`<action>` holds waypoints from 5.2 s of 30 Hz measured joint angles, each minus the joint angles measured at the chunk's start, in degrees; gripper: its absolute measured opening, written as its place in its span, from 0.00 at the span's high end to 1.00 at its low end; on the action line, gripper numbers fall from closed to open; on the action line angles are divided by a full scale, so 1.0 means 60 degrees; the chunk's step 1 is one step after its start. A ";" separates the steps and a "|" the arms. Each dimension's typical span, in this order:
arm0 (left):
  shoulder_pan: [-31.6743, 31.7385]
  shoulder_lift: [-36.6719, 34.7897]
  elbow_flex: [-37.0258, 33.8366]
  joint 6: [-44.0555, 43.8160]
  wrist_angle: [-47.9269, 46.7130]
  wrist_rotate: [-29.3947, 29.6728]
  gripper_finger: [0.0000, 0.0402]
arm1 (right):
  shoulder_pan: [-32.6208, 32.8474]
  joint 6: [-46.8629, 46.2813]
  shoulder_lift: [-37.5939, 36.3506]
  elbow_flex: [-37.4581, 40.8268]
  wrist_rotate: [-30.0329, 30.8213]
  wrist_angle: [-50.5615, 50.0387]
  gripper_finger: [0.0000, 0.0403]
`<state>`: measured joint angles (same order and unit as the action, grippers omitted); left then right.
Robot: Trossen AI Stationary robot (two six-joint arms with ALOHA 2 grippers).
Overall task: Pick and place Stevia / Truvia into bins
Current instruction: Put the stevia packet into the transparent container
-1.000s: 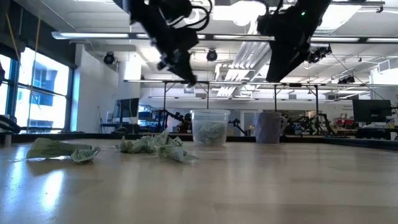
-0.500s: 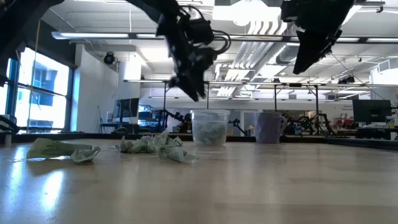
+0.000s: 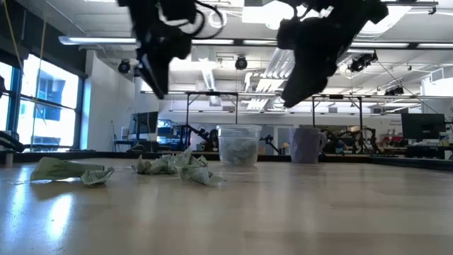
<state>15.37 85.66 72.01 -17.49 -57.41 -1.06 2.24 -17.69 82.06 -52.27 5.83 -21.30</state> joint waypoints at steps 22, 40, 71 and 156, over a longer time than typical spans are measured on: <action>-0.2772 -0.3396 -0.4547 -0.3400 0.2149 0.0024 0.65 | 0.0658 0.3800 0.6554 -0.5569 -0.1805 -0.0047 0.40; -0.3885 -0.4413 -0.4543 -0.3679 0.0391 0.1353 0.65 | 0.0303 0.2183 0.7502 -0.6922 -0.1736 -0.2735 0.96; -0.3874 -0.4468 -0.4540 -0.4173 0.1844 0.2382 0.65 | -0.3372 0.2797 0.4407 -0.5557 0.0439 -0.2784 0.97; -0.7998 0.0875 -0.4521 -0.5537 0.5312 0.2104 0.39 | 0.7912 -0.9938 0.4838 -0.5301 0.3360 -1.0850 0.51</action>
<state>-32.62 90.91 44.88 -50.71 -25.54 11.56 49.71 -77.32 111.09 -84.07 25.99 -86.40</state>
